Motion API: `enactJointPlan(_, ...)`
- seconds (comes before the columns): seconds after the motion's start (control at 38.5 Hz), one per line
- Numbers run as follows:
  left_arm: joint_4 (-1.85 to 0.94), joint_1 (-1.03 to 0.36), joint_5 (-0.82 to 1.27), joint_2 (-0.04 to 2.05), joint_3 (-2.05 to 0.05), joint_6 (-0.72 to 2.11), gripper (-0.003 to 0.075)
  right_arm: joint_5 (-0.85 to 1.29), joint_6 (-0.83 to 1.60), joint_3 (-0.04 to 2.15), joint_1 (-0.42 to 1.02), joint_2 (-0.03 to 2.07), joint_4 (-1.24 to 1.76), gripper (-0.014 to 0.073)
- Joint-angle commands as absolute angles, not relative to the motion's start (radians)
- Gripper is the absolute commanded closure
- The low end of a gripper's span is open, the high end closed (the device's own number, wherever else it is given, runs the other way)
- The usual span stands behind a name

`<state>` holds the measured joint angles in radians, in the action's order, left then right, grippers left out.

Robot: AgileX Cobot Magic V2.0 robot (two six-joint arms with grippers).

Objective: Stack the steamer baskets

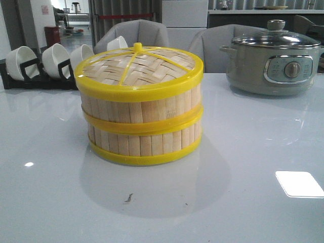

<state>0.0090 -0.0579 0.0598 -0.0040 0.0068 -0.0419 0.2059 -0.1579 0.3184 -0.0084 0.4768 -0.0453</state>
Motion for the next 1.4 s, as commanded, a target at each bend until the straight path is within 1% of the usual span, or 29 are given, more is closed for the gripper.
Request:
enactJointPlan(0.0,0.000,-0.064,-0.028,-0.019,0.007,-0.044,0.0627,0.152,-0.156,0.337,-0.015,0.423,-0.063,0.0542)
enactJointPlan(0.44,0.000,-0.064,-0.028,-0.019,0.007,-0.044,0.0627,0.130,-0.157,0.094,-0.015,0.081,-0.066,0.0542)
enactJointPlan(0.68,0.000,-0.064,-0.028,-0.019,0.007,-0.044,0.0627,0.092,-0.157,0.010,-0.015,-0.029,-0.066,0.0542)
enactJointPlan(0.78,0.000,-0.064,-0.028,-0.019,0.007,-0.044,0.0627,0.070,-0.157,-0.016,-0.015,-0.032,-0.065,0.0542)
enactJointPlan(1.09,0.000,-0.064,-0.028,-0.019,0.007,-0.044,0.0627,0.113,-0.157,-0.015,-0.015,-0.031,-0.065,0.0542)
enactJointPlan(1.38,0.000,-0.064,-0.028,-0.019,0.007,-0.044,0.0627,0.105,-0.157,-0.015,-0.015,-0.031,-0.064,0.0542)
